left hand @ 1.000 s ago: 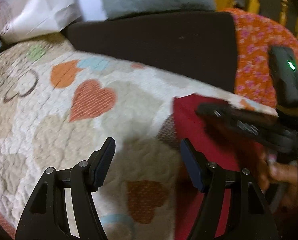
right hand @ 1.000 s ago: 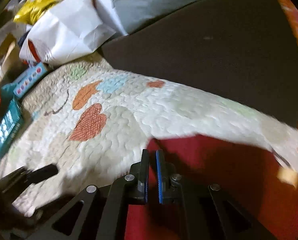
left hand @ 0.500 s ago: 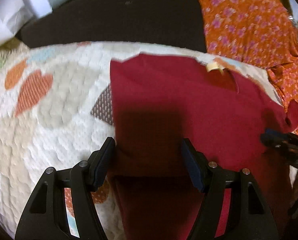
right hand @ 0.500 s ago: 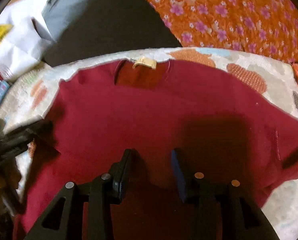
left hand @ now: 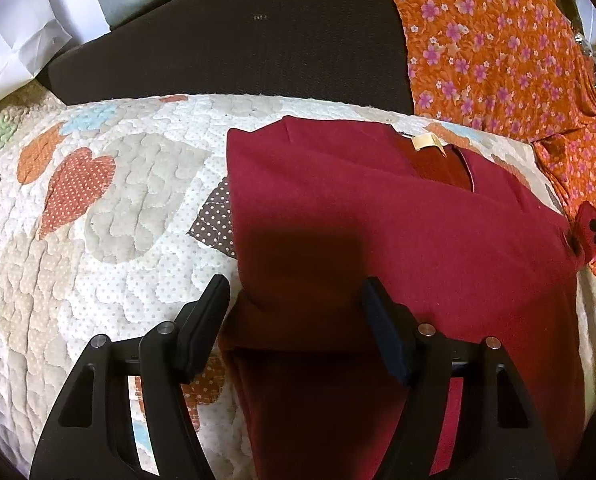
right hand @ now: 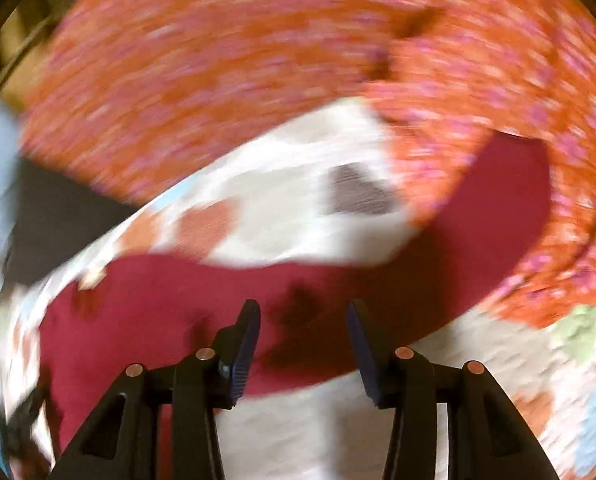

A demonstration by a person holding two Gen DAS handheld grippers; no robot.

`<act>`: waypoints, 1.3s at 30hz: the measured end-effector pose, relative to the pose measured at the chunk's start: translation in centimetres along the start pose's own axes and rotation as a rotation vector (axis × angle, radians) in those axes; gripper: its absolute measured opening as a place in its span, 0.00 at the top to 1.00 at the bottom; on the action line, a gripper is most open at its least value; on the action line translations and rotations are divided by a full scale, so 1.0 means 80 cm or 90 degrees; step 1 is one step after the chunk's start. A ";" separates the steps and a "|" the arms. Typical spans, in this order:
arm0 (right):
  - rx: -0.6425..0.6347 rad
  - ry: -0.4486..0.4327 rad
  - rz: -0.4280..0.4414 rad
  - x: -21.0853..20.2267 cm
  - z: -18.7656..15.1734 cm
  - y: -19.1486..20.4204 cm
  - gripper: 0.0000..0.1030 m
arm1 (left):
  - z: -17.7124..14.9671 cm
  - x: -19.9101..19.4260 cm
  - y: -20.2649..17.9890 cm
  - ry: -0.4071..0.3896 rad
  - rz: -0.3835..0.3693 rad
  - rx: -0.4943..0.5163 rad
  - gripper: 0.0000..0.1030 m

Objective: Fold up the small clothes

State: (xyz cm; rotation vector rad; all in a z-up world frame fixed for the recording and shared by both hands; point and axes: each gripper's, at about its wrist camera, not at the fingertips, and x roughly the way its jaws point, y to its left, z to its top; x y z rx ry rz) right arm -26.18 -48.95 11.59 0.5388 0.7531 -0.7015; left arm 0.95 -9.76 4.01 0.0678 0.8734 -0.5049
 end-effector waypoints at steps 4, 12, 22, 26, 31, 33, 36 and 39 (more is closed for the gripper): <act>0.086 -0.008 -0.056 0.019 0.033 -0.061 0.58 | 0.000 0.002 0.002 -0.001 -0.001 0.000 0.33; 0.170 0.010 -0.044 0.078 0.048 -0.098 0.58 | -0.002 0.007 0.003 0.003 -0.003 0.001 0.33; 0.146 0.061 -0.064 0.094 0.062 -0.075 0.57 | -0.003 0.006 0.005 0.002 0.001 0.001 0.33; 0.091 0.049 -0.067 0.084 0.054 -0.070 0.83 | -0.002 0.005 0.007 0.002 0.002 -0.006 0.33; 0.119 -0.011 0.027 0.021 0.036 -0.092 0.93 | 0.001 -0.006 0.011 -0.017 0.009 -0.015 0.33; 0.086 -0.043 0.069 -0.013 0.035 -0.075 0.93 | 0.002 -0.010 0.014 -0.026 0.005 -0.023 0.33; 0.018 -0.064 0.138 -0.050 0.035 -0.029 0.93 | 0.005 -0.023 0.017 -0.055 -0.010 -0.038 0.33; -0.077 -0.064 0.228 -0.069 0.024 0.054 0.93 | 0.010 -0.039 0.022 -0.091 -0.044 -0.054 0.33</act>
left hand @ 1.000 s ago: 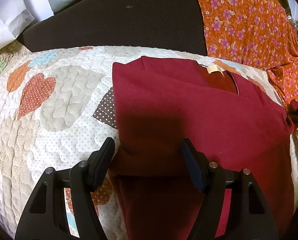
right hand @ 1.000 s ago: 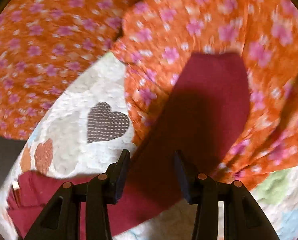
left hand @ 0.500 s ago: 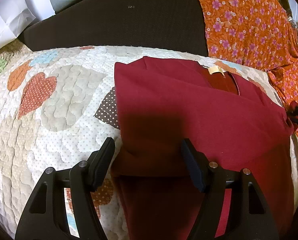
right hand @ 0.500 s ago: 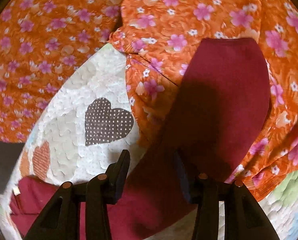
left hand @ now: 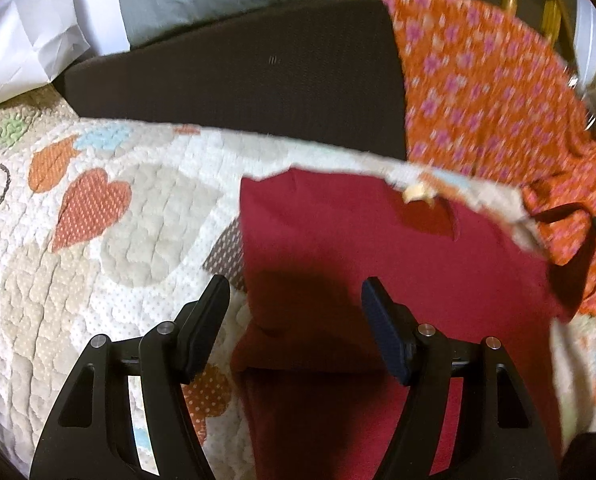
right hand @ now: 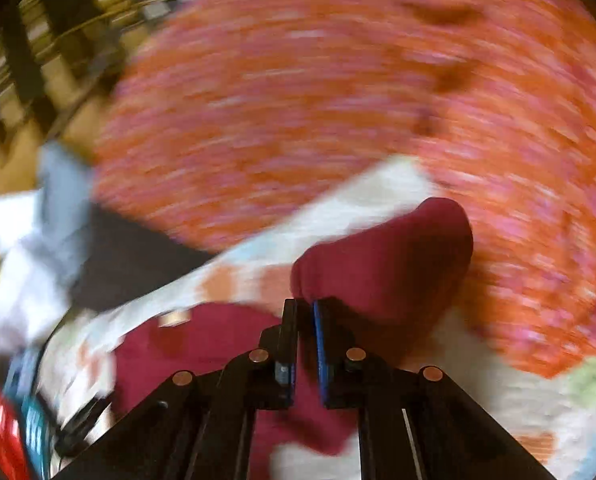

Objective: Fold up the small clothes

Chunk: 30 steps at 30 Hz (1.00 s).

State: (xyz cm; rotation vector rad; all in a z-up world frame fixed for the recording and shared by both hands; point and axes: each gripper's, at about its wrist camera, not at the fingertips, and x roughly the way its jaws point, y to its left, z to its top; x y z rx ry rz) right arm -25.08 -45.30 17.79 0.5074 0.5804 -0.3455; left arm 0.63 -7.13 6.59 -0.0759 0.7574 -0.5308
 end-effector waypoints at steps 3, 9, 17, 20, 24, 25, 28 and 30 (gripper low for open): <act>-0.114 0.039 0.123 0.024 -0.036 0.107 0.94 | 0.004 -0.007 0.002 -0.018 -0.022 -0.006 0.33; -0.221 0.173 0.148 0.111 -0.143 0.200 0.94 | 0.005 0.001 0.011 -0.005 -0.022 -0.017 0.33; -0.270 0.127 0.089 0.107 -0.139 0.204 0.68 | 0.006 0.001 0.016 -0.006 -0.022 -0.028 0.33; -0.292 0.106 0.045 0.128 -0.120 0.215 0.35 | 0.006 0.004 0.016 -0.002 -0.019 -0.023 0.33; -0.361 0.116 -0.070 0.196 -0.108 0.221 0.35 | 0.005 0.008 0.015 -0.001 -0.014 -0.016 0.33; -0.376 0.130 -0.079 0.215 -0.108 0.220 0.35 | 0.005 0.009 0.015 -0.001 -0.012 -0.013 0.33; -0.377 0.191 -0.098 0.258 -0.109 0.203 0.66 | 0.004 0.012 0.016 0.000 -0.004 -0.009 0.33; -0.305 0.184 -0.044 0.248 -0.092 0.185 0.84 | 0.006 0.009 0.019 -0.004 -0.011 -0.017 0.33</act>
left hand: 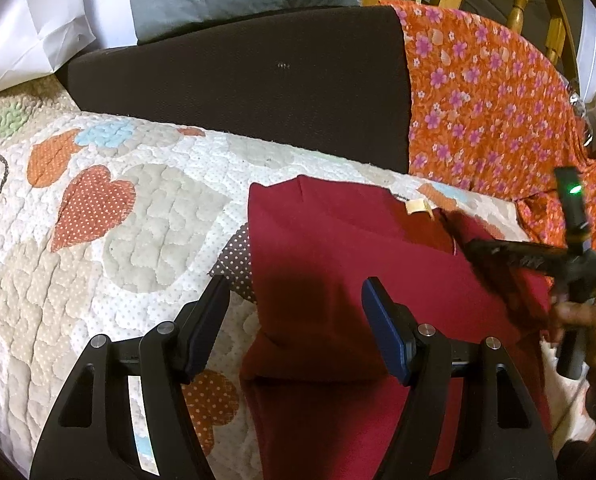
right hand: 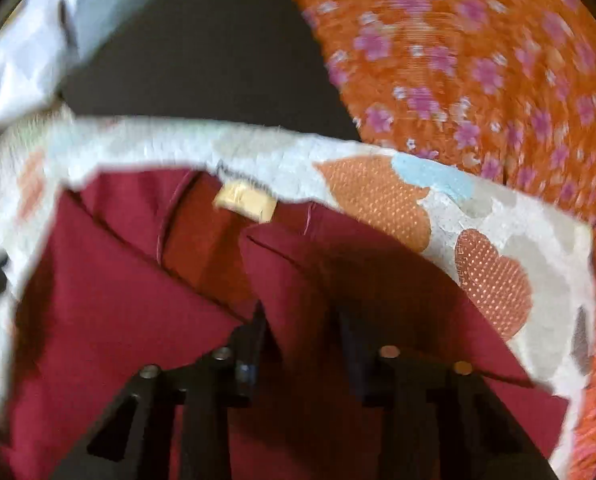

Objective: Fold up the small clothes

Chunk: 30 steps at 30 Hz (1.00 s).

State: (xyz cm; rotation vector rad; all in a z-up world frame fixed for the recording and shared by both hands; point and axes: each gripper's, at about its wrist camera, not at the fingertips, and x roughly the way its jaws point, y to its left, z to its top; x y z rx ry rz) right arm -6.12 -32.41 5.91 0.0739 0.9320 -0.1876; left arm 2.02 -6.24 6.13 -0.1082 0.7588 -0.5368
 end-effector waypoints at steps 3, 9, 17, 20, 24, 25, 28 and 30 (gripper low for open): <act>0.103 -0.047 0.201 -0.053 0.006 -0.022 0.86 | 0.005 -0.009 0.004 -0.014 -0.021 -0.019 0.33; 0.077 -0.092 0.456 -0.108 0.030 0.012 0.76 | 0.010 -0.022 0.009 -0.040 -0.053 -0.032 0.33; 0.150 -0.022 0.313 -0.073 -0.003 -0.008 0.48 | 0.017 -0.027 0.026 -0.047 -0.074 -0.080 0.33; 0.123 -0.018 0.346 -0.077 -0.012 0.019 0.48 | 0.016 -0.026 0.025 -0.046 -0.066 -0.074 0.33; -0.025 -0.023 0.294 -0.068 -0.012 0.099 0.48 | 0.015 -0.023 0.028 -0.039 -0.055 -0.078 0.33; -0.051 -0.027 0.276 -0.067 -0.014 0.114 0.48 | 0.015 -0.022 0.031 -0.037 -0.053 -0.083 0.33; -0.114 -0.018 0.225 -0.047 -0.024 0.147 0.48 | 0.016 -0.022 0.038 -0.036 -0.049 -0.098 0.33; -0.158 -0.012 0.185 -0.024 -0.030 0.162 0.48 | 0.017 -0.020 0.040 -0.035 -0.047 -0.101 0.33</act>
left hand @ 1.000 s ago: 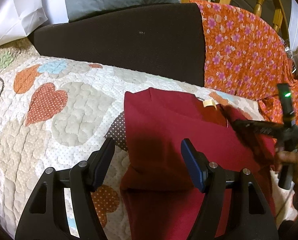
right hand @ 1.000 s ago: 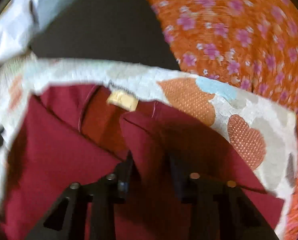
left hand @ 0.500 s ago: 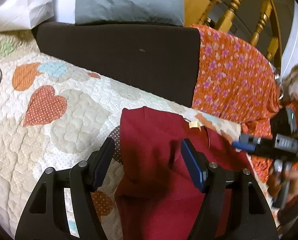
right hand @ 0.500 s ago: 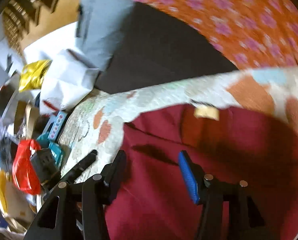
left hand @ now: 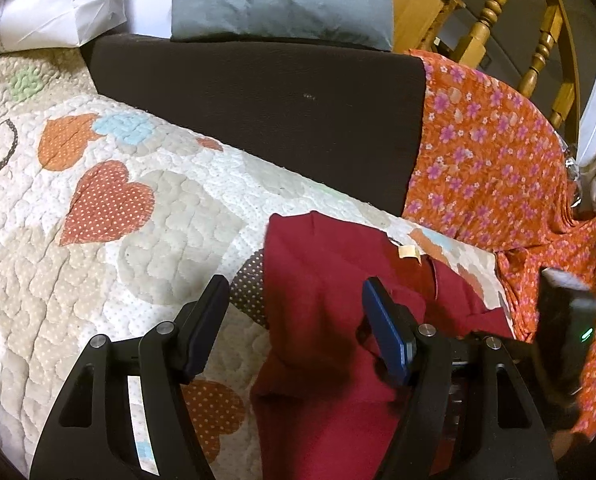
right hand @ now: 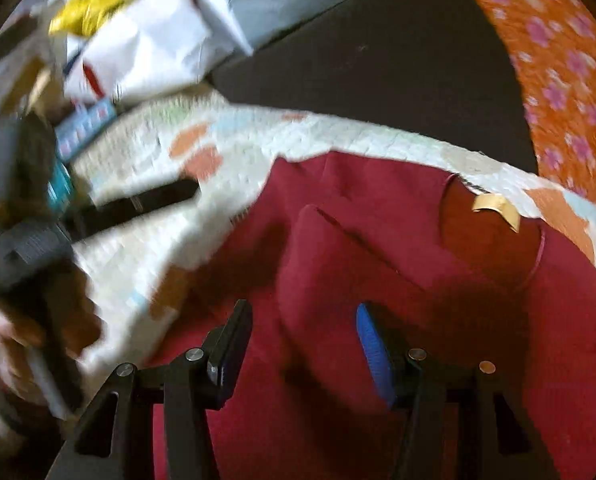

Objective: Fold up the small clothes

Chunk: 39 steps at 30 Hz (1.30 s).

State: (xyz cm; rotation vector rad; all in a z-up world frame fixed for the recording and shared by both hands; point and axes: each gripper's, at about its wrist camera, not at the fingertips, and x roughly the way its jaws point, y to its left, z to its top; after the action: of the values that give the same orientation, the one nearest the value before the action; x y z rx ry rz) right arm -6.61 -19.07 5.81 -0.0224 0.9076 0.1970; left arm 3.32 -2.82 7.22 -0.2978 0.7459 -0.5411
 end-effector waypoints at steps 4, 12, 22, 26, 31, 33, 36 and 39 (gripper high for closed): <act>-0.025 -0.020 -0.068 0.019 0.001 -0.003 0.65 | -0.001 -0.001 0.001 0.002 0.006 0.001 0.33; 0.119 -0.109 0.169 -0.030 0.042 -0.024 0.85 | 0.010 -0.019 0.012 -0.041 -0.003 -0.021 0.33; 0.164 -0.093 0.072 -0.072 0.001 -0.053 0.62 | 0.006 -0.012 0.003 -0.025 -0.032 -0.013 0.27; 0.243 -0.124 0.012 -0.128 -0.025 -0.096 0.62 | -0.002 -0.003 -0.021 -0.008 -0.037 0.044 0.27; 0.322 -0.166 -0.150 -0.203 -0.068 -0.159 0.53 | -0.015 0.017 -0.048 0.027 -0.048 0.108 0.27; 0.369 -0.155 -0.180 -0.214 -0.085 -0.186 0.52 | -0.018 0.020 -0.054 0.026 -0.038 0.129 0.27; 0.406 -0.127 -0.167 -0.201 -0.106 -0.213 0.52 | -0.019 0.031 -0.052 0.043 -0.035 0.110 0.27; 0.425 -0.101 -0.138 -0.175 -0.116 -0.228 0.52 | -0.019 0.044 -0.046 0.071 -0.054 0.078 0.27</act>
State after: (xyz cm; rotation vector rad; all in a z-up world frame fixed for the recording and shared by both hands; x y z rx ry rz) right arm -18.95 -40.20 9.94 0.5059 0.7701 -0.3084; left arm 3.05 -7.95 5.84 -0.1874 0.8075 -0.6854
